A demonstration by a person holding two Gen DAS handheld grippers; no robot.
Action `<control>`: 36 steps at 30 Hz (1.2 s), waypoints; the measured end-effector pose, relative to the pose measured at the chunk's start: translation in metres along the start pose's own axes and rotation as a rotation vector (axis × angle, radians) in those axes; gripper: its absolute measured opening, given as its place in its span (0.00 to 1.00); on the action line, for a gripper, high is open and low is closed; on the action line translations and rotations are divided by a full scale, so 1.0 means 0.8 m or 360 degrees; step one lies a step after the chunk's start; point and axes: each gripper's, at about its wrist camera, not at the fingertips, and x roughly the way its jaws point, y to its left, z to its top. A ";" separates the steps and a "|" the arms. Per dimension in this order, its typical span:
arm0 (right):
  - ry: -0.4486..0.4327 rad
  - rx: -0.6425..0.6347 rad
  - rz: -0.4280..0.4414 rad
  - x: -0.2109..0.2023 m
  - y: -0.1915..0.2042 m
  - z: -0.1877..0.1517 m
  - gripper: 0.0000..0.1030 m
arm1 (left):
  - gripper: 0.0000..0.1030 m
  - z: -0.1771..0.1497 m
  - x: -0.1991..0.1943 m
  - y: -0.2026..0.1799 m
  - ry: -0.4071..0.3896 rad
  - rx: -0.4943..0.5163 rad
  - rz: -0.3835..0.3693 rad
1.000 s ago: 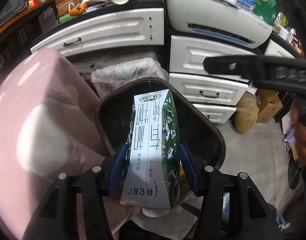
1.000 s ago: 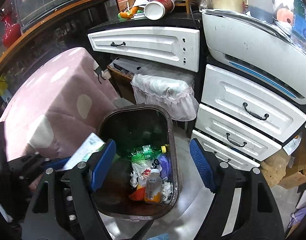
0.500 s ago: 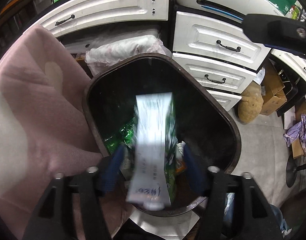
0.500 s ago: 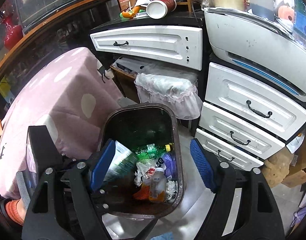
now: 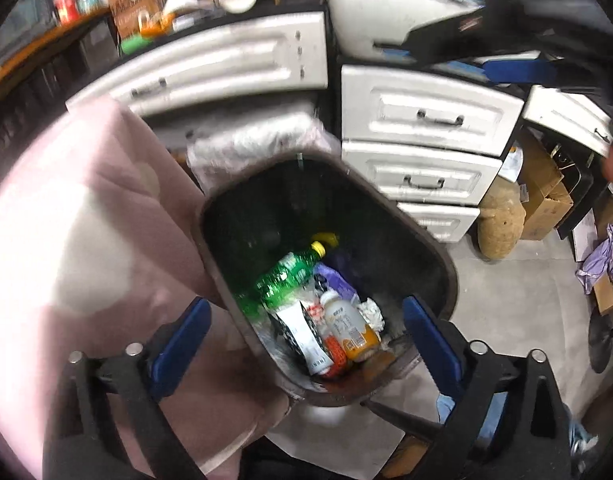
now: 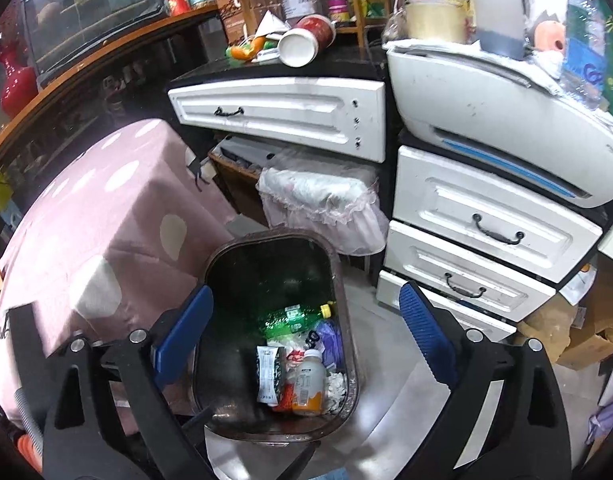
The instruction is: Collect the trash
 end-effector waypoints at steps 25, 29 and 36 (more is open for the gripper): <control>-0.0542 -0.0150 0.0041 -0.145 0.174 -0.050 0.94 | 0.95 -0.046 -0.259 0.110 -0.0663 -0.0511 0.0532; -0.0558 -0.0220 0.0082 -0.163 0.193 -0.068 0.95 | 0.95 -0.057 -0.276 0.120 -0.0663 -0.0568 0.0556; -0.0595 -0.0302 0.0130 -0.186 0.206 -0.093 0.95 | 0.95 -0.085 -0.296 0.139 -0.0679 -0.0700 0.0581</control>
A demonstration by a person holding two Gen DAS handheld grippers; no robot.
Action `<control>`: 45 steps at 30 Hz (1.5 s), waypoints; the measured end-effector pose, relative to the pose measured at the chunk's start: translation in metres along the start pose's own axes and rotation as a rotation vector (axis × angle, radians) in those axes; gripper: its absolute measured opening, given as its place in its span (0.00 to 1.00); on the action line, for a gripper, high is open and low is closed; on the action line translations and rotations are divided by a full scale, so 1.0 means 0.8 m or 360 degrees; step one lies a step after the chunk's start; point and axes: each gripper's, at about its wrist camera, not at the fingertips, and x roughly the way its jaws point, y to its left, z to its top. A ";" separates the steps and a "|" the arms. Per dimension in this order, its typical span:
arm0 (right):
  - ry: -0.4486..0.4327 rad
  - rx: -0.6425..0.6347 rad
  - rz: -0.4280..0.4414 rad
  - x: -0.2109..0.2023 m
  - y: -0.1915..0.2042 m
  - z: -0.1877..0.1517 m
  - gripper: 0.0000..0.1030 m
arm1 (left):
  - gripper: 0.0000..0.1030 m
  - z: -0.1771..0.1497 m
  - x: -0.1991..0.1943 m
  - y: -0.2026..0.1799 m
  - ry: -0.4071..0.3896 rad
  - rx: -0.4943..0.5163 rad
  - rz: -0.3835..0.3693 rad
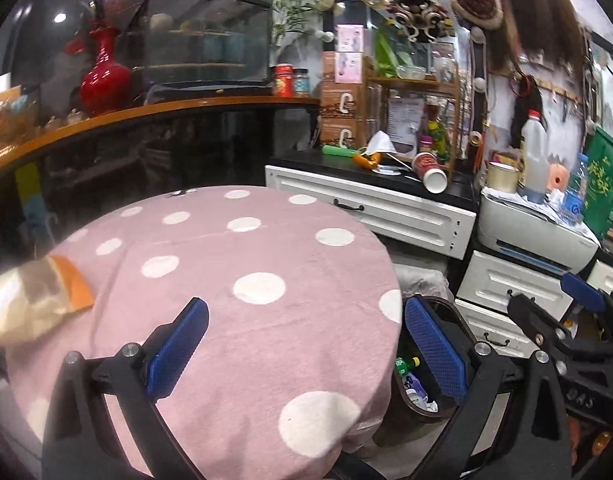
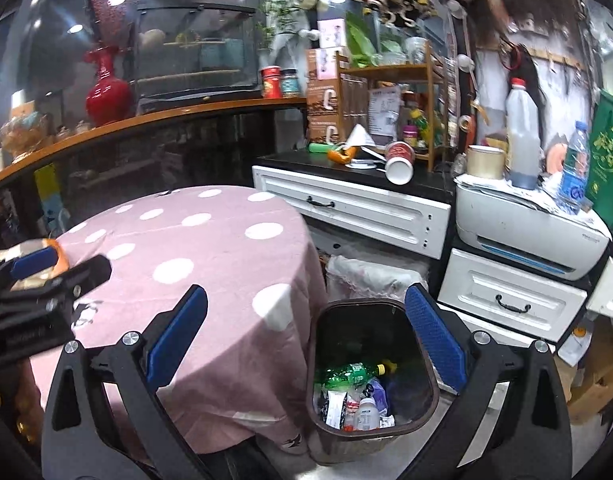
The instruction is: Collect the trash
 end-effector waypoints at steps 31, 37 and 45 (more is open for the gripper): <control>-0.0077 0.0004 0.0030 -0.010 -0.003 -0.011 0.95 | 0.95 -0.008 -0.008 0.005 -0.0065 -0.0012 -0.0012; -0.0074 -0.0002 0.0030 -0.010 -0.003 -0.011 0.94 | 0.95 -0.009 -0.006 0.005 -0.0060 -0.0002 0.0014; -0.0065 -0.0003 0.0026 -0.010 -0.004 -0.012 0.94 | 0.95 -0.011 -0.004 0.001 -0.0050 0.0025 0.0024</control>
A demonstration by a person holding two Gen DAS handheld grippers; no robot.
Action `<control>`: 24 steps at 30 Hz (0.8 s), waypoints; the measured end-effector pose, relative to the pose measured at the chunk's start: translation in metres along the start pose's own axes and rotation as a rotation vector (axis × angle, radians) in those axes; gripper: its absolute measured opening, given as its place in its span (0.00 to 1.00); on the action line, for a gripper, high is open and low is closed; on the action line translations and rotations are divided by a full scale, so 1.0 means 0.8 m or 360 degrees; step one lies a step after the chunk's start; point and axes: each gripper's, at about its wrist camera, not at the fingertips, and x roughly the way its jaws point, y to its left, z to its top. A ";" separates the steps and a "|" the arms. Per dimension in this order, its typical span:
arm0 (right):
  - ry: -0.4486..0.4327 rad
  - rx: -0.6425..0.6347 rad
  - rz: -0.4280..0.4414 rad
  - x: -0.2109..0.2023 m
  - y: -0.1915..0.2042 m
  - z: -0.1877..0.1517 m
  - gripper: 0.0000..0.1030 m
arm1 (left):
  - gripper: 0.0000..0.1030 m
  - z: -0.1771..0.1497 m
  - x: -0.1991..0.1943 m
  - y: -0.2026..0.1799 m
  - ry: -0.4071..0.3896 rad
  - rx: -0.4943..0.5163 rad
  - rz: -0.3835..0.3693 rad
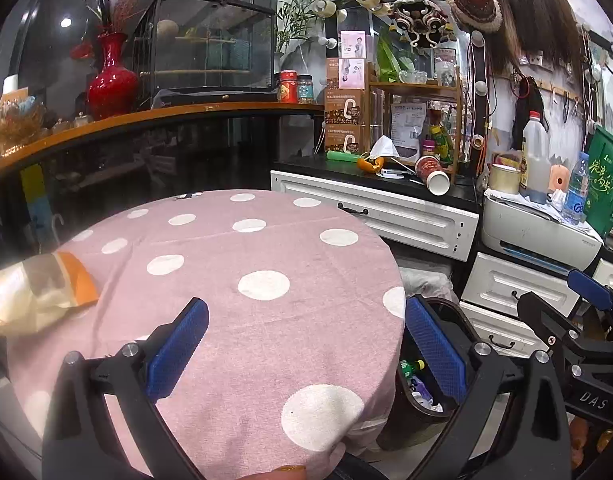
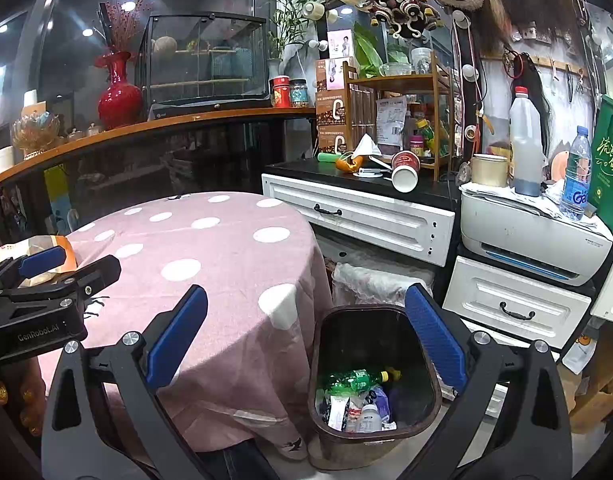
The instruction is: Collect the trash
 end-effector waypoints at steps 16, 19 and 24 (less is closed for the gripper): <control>-0.0003 -0.0006 0.0000 0.000 0.000 0.001 0.94 | 0.95 -0.001 0.000 -0.004 0.0002 0.0012 -0.0007; -0.0001 -0.0006 0.0000 0.000 0.001 0.000 0.94 | 0.95 -0.002 0.001 -0.004 0.0005 0.0013 -0.0012; -0.0002 -0.0006 0.0001 0.000 0.001 0.000 0.95 | 0.95 -0.002 0.001 -0.005 0.0009 0.0011 -0.0014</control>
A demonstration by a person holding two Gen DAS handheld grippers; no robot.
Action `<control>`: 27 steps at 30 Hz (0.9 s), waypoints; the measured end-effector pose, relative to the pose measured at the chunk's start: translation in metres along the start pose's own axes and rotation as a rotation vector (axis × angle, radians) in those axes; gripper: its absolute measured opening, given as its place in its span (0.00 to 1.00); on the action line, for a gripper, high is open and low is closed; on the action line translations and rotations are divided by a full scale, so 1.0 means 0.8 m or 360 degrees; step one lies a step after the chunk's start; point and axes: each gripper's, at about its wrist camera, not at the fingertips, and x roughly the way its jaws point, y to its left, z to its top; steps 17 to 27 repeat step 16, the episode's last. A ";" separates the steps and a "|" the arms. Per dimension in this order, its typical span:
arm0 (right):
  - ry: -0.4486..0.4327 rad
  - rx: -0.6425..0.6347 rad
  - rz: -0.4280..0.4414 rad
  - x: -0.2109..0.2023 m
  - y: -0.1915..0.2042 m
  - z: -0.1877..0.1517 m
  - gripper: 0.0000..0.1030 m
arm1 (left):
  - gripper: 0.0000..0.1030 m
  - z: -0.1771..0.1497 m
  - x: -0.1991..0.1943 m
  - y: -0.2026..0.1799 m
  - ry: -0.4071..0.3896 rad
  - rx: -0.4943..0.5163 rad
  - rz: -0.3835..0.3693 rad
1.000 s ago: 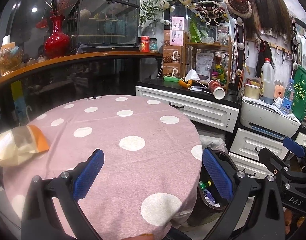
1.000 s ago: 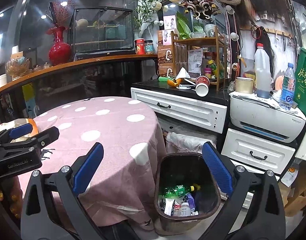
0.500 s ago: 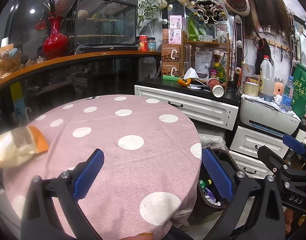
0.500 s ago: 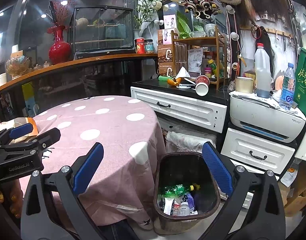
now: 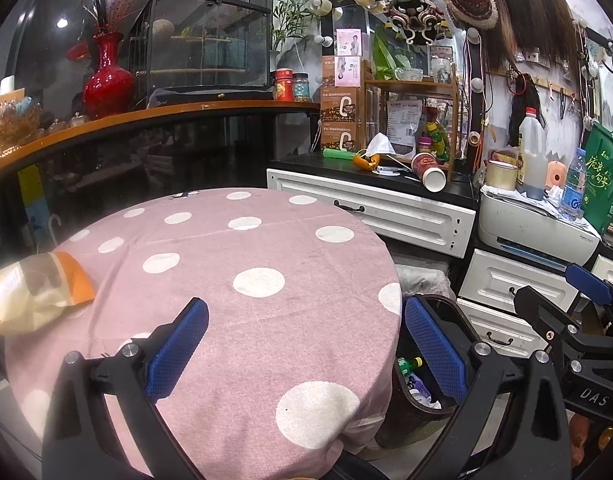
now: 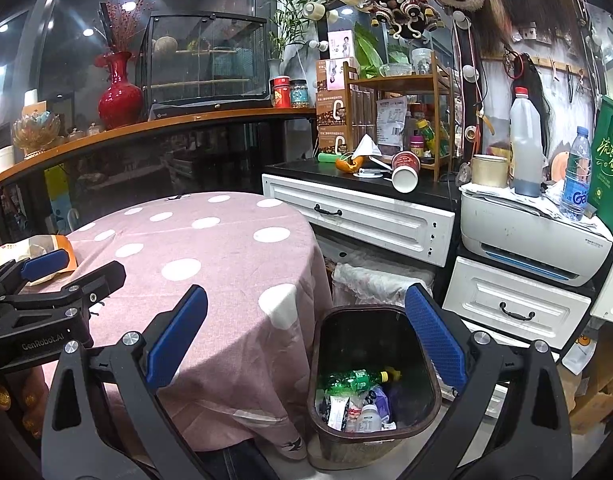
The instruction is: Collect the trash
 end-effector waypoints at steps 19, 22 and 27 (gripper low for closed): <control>0.0013 0.0000 0.0001 0.001 0.001 -0.002 0.94 | 0.95 -0.004 0.004 -0.005 0.0019 0.0009 -0.0001; 0.0013 0.0000 0.0001 0.001 0.001 -0.002 0.94 | 0.95 -0.004 0.004 -0.005 0.0019 0.0009 -0.0001; 0.0013 0.0000 0.0001 0.001 0.001 -0.002 0.94 | 0.95 -0.004 0.004 -0.005 0.0019 0.0009 -0.0001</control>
